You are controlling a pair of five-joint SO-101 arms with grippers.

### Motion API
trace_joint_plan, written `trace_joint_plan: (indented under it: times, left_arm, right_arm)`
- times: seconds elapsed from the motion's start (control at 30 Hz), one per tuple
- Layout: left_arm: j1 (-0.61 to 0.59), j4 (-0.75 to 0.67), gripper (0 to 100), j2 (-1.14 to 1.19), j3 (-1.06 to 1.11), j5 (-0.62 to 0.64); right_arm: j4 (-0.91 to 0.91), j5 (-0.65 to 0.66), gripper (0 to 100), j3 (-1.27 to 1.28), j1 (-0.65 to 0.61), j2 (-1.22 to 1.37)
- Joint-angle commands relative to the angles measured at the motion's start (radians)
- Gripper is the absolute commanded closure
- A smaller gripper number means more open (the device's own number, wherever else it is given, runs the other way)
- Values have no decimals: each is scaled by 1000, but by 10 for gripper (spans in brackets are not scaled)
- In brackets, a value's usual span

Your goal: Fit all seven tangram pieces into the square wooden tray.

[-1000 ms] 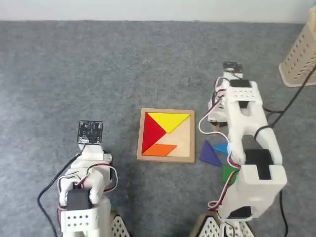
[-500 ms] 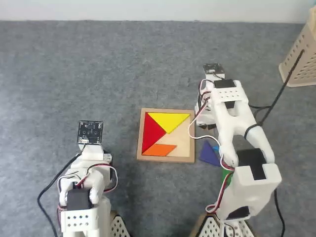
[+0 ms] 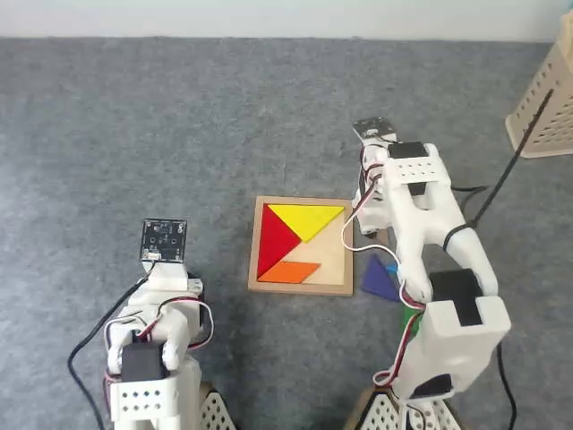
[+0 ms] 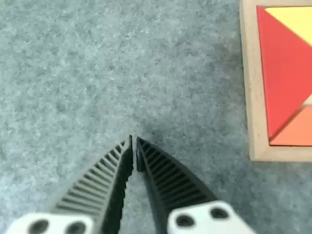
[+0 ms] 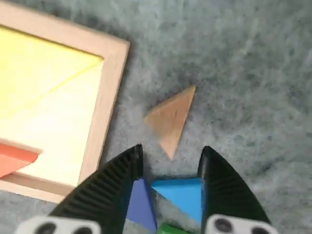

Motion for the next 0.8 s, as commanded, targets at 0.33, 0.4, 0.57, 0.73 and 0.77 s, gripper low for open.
trace_joint_plan:
  times: [0.33,0.4,0.57,0.73,0.77]
  left_arm:
    - [-2,5,988,-17,-12,9]
    - [-2,5,988,-17,-12,9]
    - [-2,5,988,-17,-12,9]
    - [-2,5,988,-17,-12,9]
    - [-2,5,988,-17,-12,9]
  right_arm:
    - [-108,-110,804,-58,-18,47]
    - [-110,-120,803,-83,-18,90]
    - [-104,-178,803,-140,-19,157]
    - [-105,-227,808,-149,-13,193]
    - [-104,-236,809,-147,-12,197]
